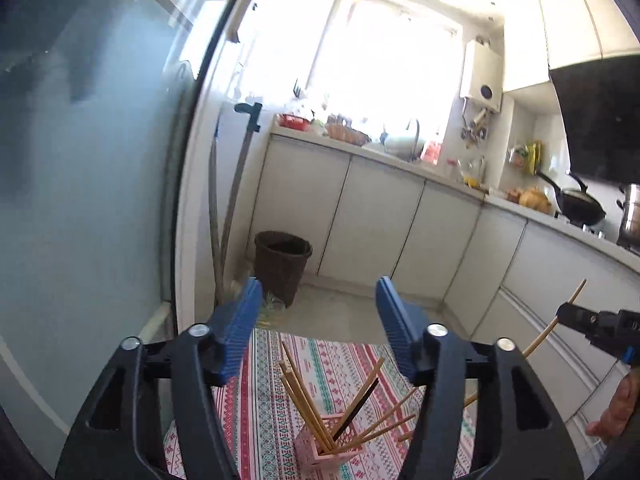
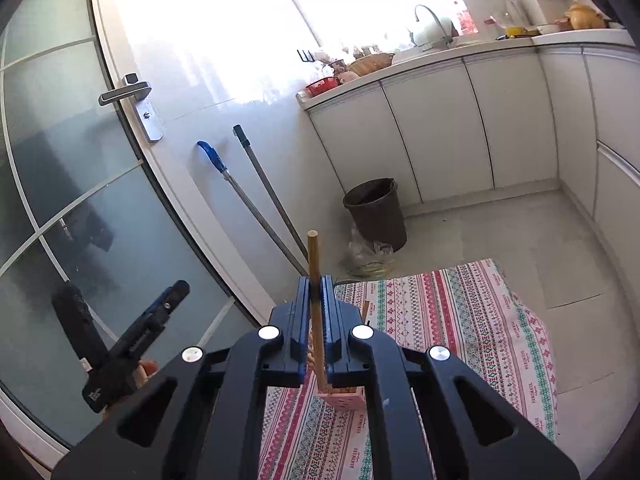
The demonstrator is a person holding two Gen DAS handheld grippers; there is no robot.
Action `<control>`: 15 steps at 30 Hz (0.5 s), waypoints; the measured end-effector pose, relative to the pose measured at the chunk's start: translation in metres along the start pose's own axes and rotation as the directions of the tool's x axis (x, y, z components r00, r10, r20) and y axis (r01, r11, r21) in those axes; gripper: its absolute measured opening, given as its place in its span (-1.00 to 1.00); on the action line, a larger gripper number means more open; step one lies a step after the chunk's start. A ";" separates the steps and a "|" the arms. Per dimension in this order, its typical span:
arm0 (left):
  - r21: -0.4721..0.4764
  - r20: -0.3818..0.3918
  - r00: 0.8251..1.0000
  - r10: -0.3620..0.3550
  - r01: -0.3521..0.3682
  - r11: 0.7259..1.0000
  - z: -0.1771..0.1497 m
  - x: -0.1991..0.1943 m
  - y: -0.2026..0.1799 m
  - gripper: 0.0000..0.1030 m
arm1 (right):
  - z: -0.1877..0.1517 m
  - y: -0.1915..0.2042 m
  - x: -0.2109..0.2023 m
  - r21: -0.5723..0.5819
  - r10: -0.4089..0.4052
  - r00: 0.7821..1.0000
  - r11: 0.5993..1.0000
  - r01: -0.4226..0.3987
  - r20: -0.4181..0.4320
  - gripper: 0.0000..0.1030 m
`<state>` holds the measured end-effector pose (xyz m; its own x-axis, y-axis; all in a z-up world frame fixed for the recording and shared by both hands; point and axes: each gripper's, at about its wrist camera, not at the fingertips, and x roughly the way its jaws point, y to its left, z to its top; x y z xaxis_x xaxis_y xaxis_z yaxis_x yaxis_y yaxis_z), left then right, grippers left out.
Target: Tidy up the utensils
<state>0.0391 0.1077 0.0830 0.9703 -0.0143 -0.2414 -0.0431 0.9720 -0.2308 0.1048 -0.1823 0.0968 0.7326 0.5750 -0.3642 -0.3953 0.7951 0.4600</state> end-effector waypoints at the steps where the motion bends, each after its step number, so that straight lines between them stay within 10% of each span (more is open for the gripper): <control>1: -0.022 0.023 1.000 0.001 0.000 1.000 0.003 -0.007 0.005 0.27 | 0.003 0.004 0.000 -0.007 -0.001 1.000 1.000 0.001 0.006 -0.89; 15: 0.000 -0.085 0.996 -0.002 0.002 1.000 -0.009 0.027 0.003 0.29 | 0.020 0.021 0.065 -0.096 -0.077 0.995 0.992 0.083 0.059 -0.89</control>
<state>0.0628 0.1082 0.0675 0.9468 -0.0358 -0.3198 -0.0414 0.9719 -0.2315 0.1557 -0.1320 0.0990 0.7925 0.4994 -0.3501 -0.3848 0.8548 0.3483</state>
